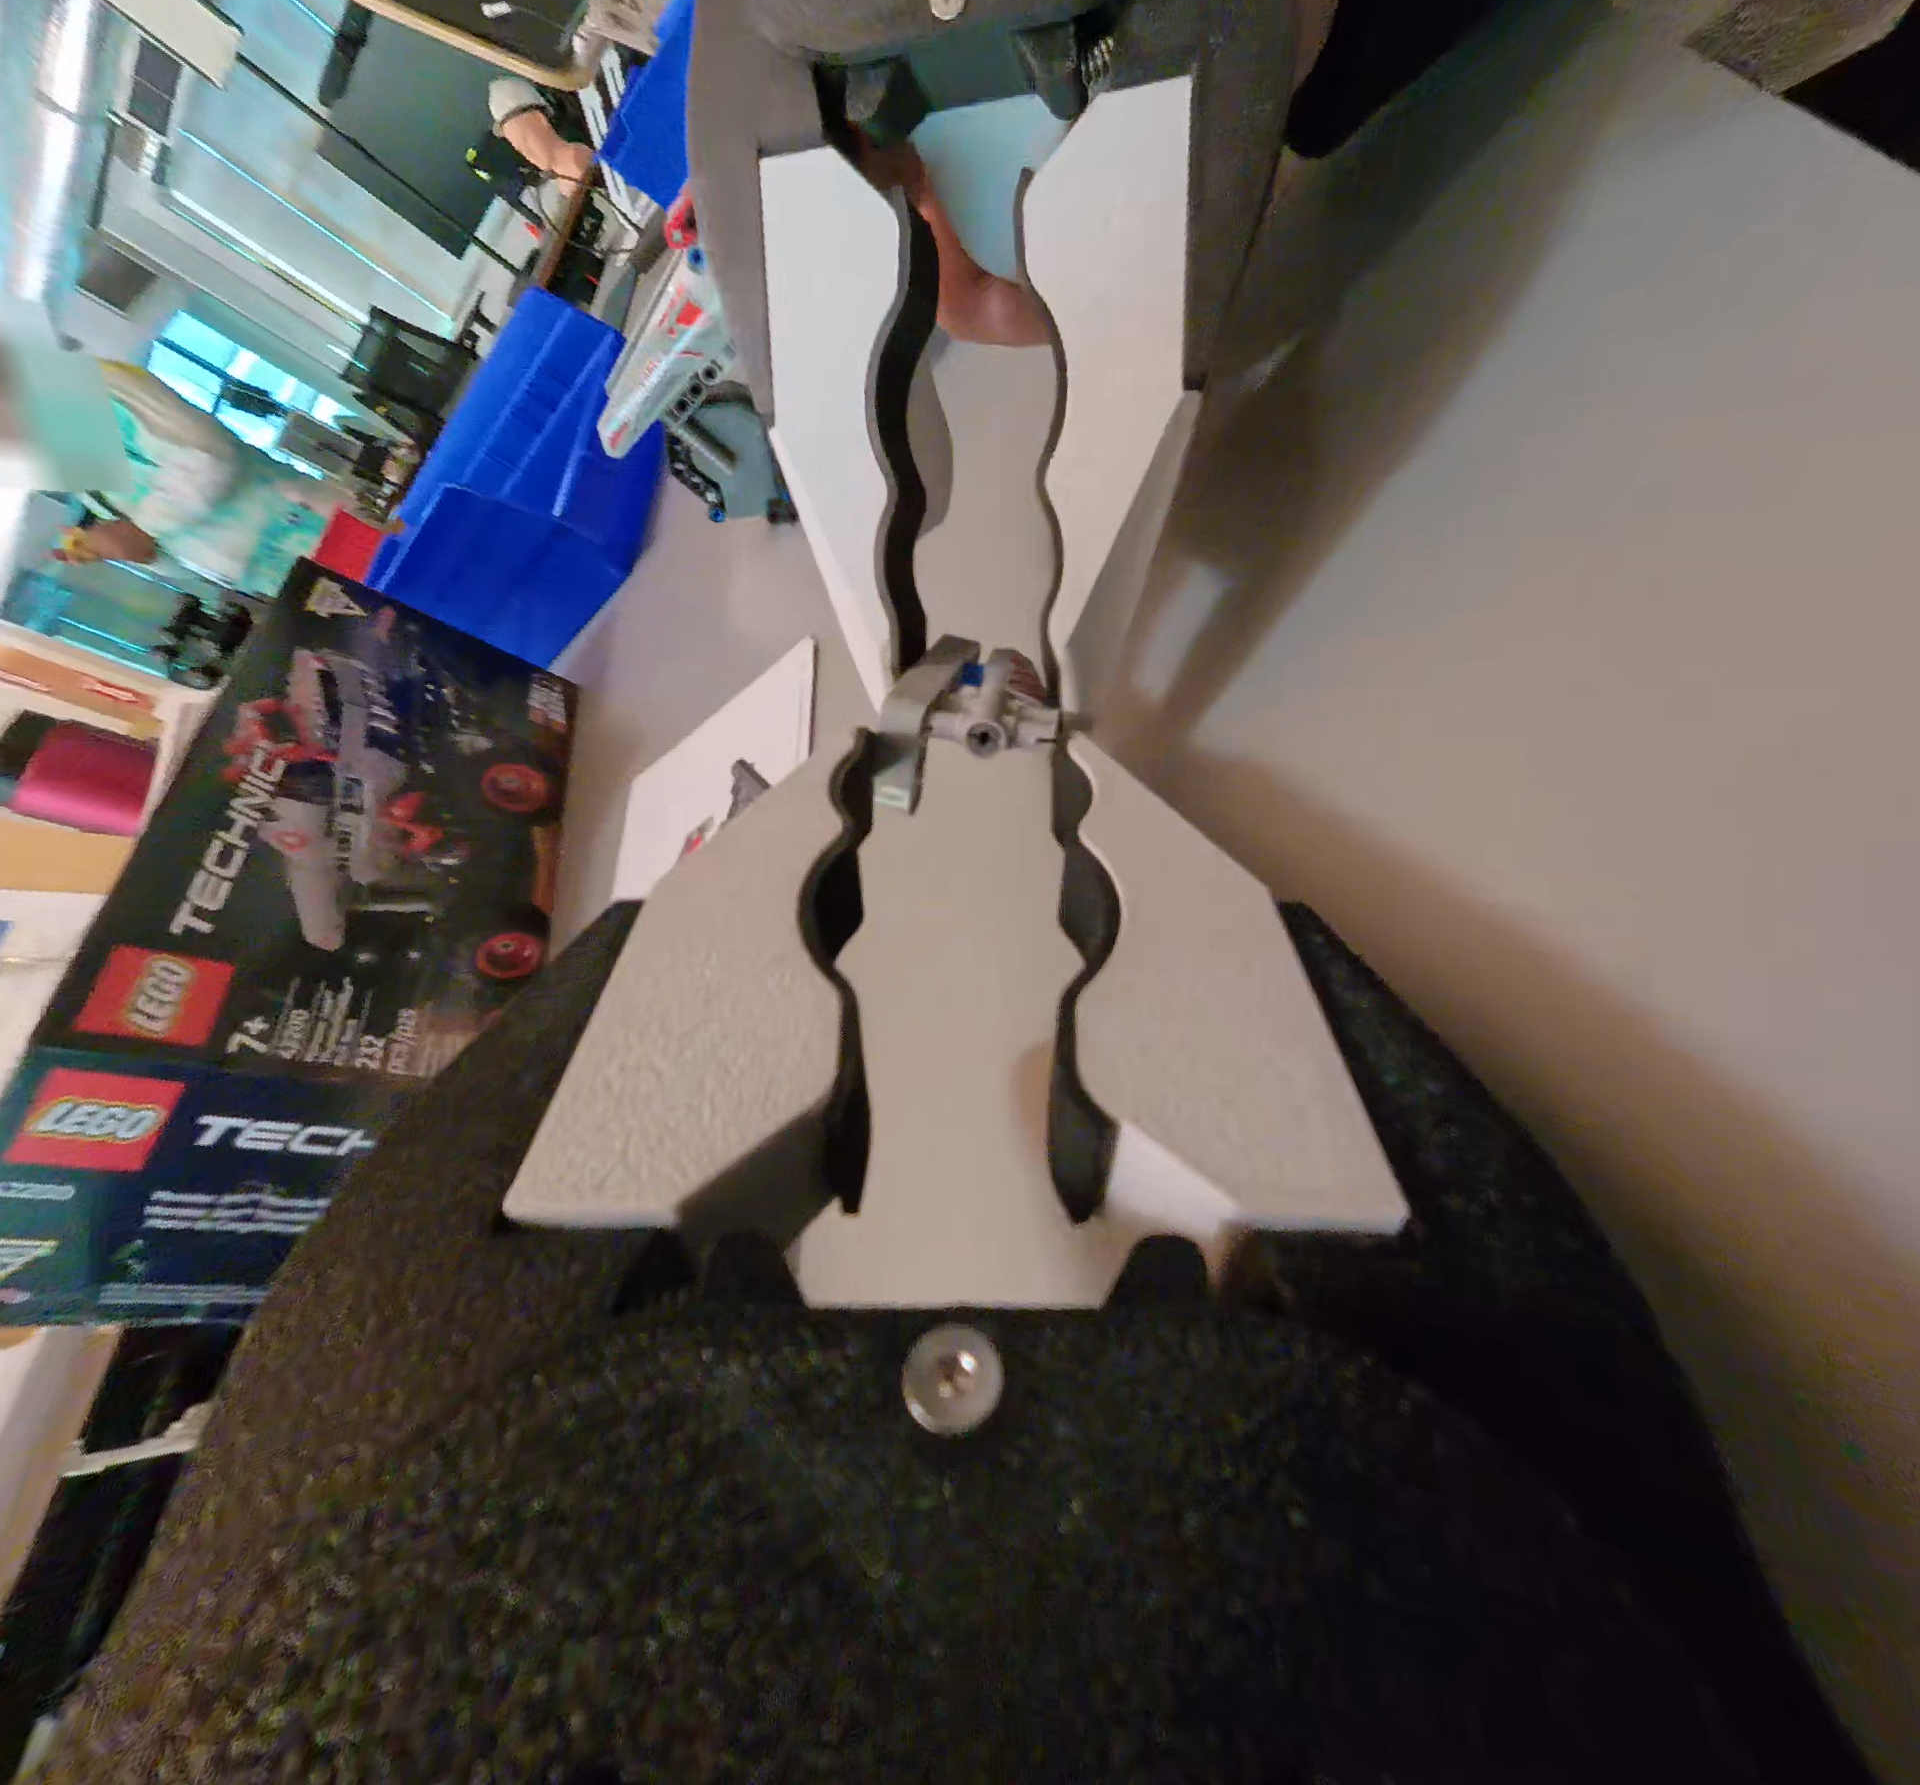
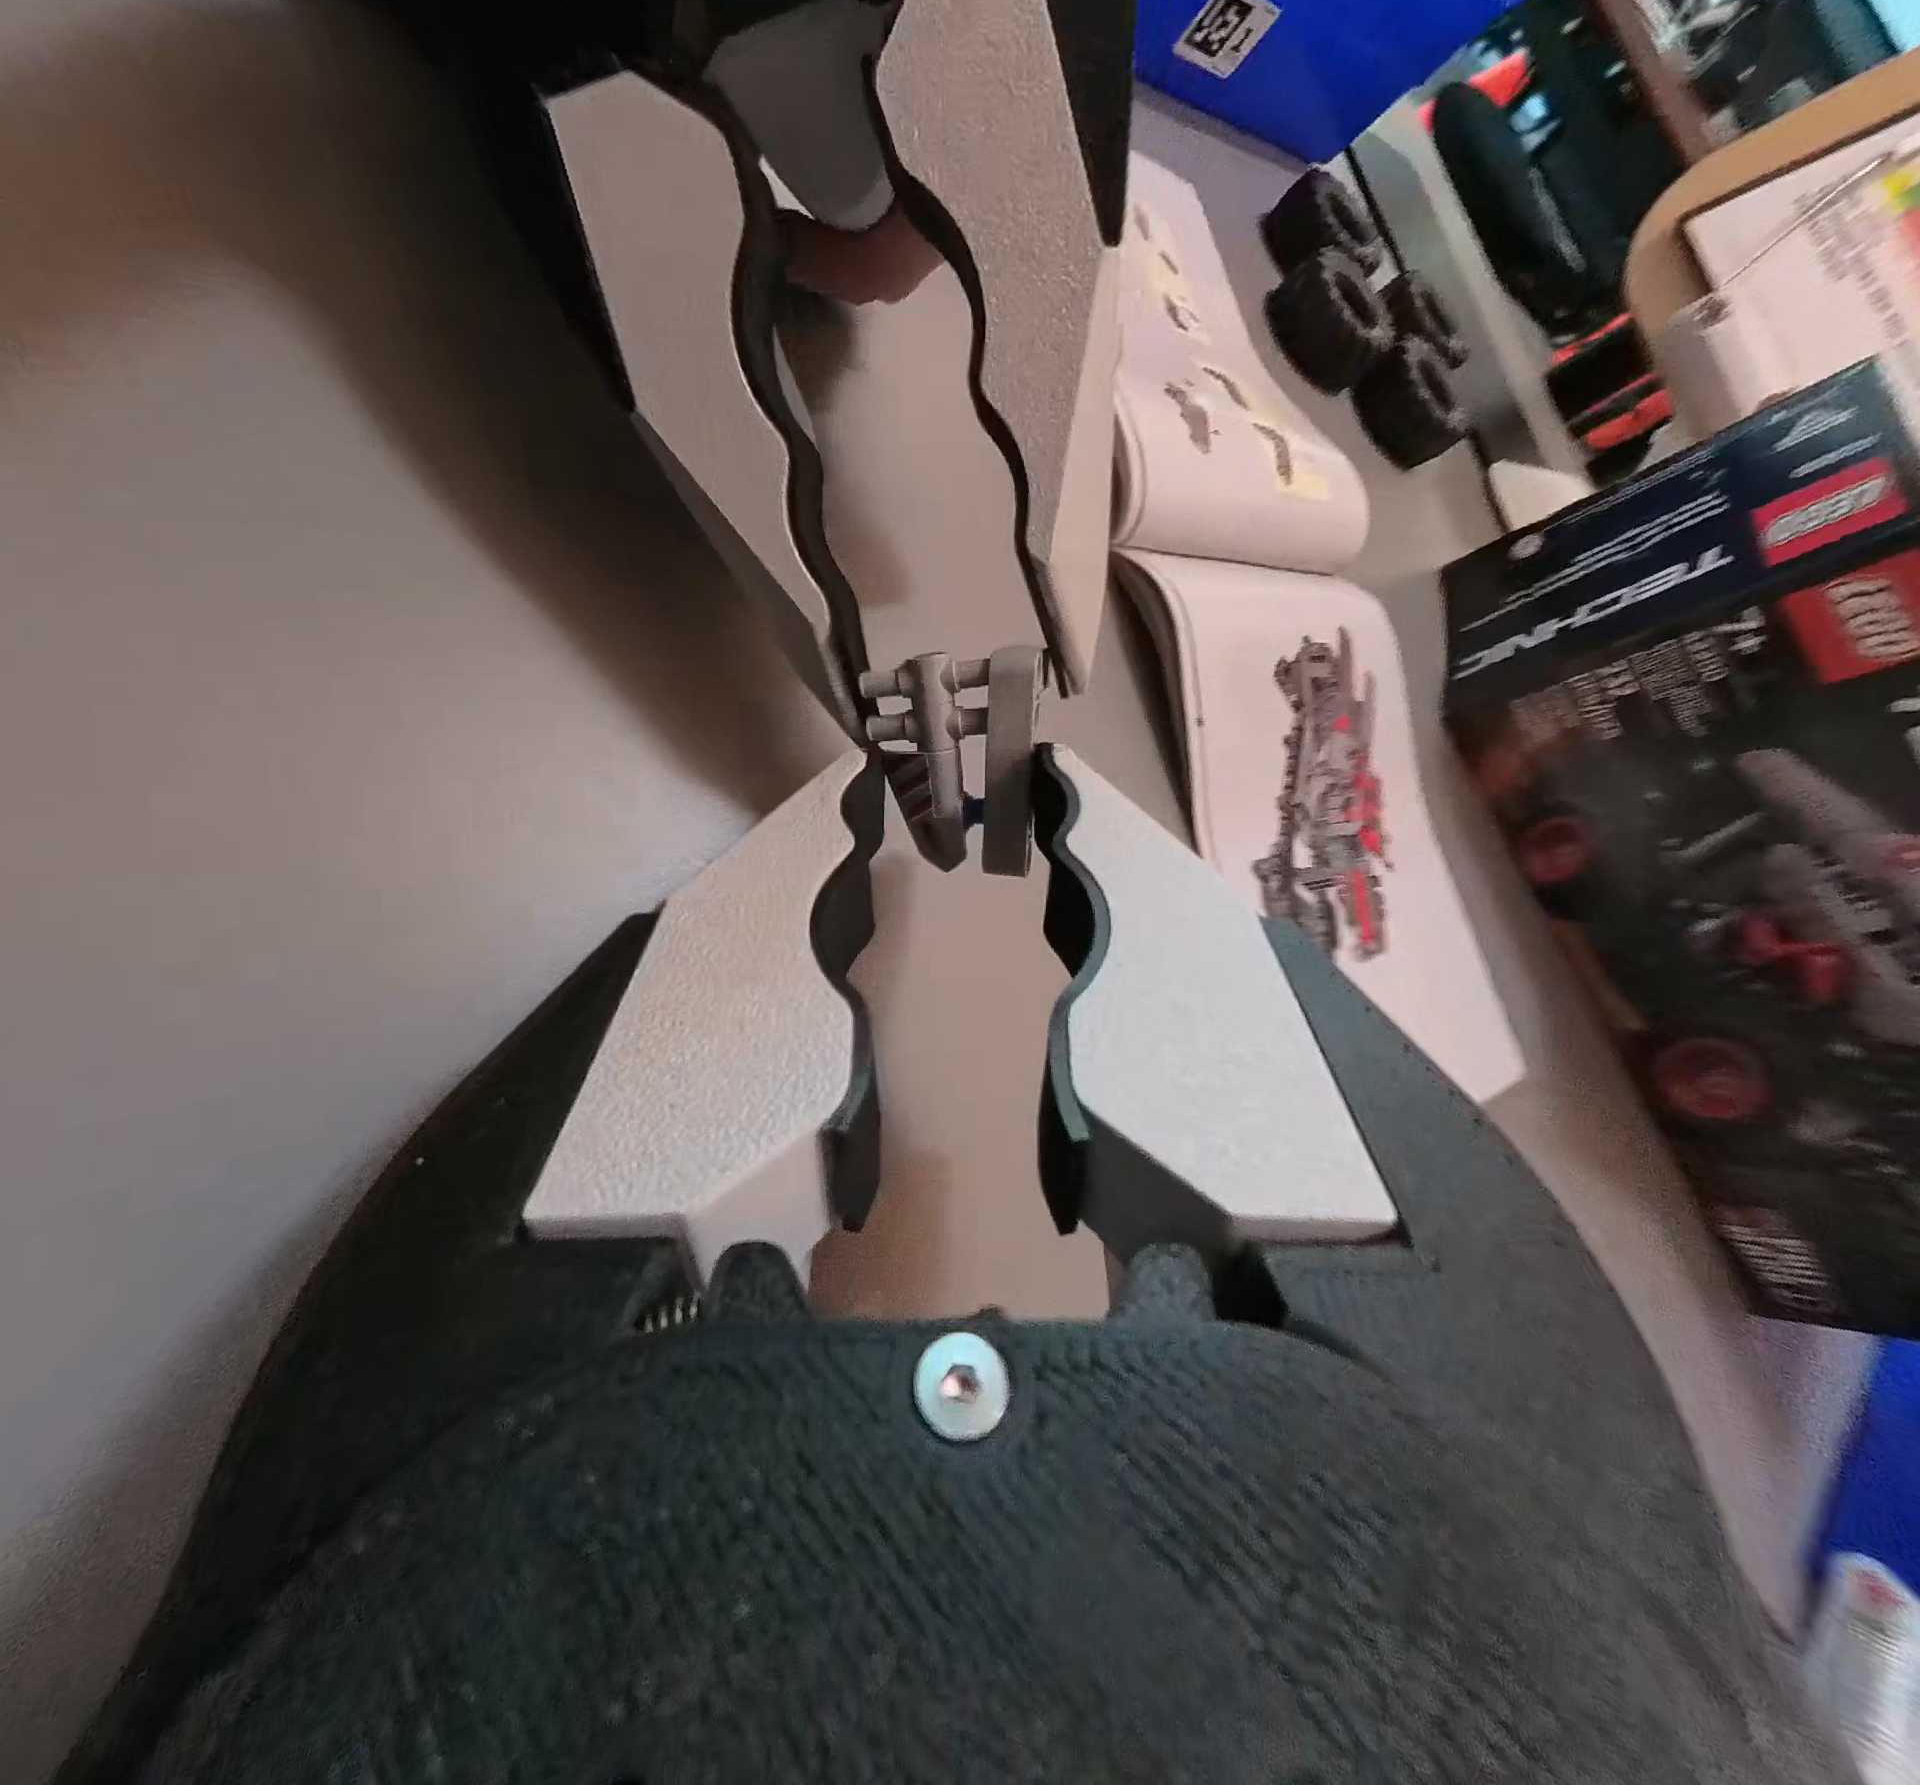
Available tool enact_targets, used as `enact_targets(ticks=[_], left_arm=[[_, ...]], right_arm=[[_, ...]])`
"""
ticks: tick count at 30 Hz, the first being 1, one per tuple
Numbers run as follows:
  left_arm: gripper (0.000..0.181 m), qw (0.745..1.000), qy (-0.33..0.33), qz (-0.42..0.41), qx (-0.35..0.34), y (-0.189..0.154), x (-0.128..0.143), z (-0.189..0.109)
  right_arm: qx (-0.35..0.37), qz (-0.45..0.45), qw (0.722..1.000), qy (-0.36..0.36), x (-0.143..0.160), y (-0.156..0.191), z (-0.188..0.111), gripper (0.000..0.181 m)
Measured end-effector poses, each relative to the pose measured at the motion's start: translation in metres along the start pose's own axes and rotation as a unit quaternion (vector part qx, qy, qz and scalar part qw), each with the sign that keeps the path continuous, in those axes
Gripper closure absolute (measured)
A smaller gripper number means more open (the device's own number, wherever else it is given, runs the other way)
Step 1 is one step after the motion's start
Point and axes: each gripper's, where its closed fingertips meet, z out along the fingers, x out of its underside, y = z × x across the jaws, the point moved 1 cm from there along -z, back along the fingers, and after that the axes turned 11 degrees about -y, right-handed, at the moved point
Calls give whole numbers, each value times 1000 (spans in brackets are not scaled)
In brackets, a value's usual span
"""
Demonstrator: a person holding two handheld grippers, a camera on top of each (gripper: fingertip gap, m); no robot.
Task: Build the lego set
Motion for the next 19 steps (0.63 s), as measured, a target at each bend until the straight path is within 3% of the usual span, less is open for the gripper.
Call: enact_targets(ticks=[1,5,15,19], left_arm=[[149,1000,2,-1,7,-1,1,0],[150,999,20,11,30,-7,3,2],[151,998,42,6,38,-11,7,7],[149,998,33,-43,29,-7,9,6]], right_arm=[[-11,16,1000,-3,2,3,1,154],[-38,60,997,-15,6,11,3,154],[-50,74,996,12,14,14,4,154],[-45,92,995,12,15,12,3,154]])
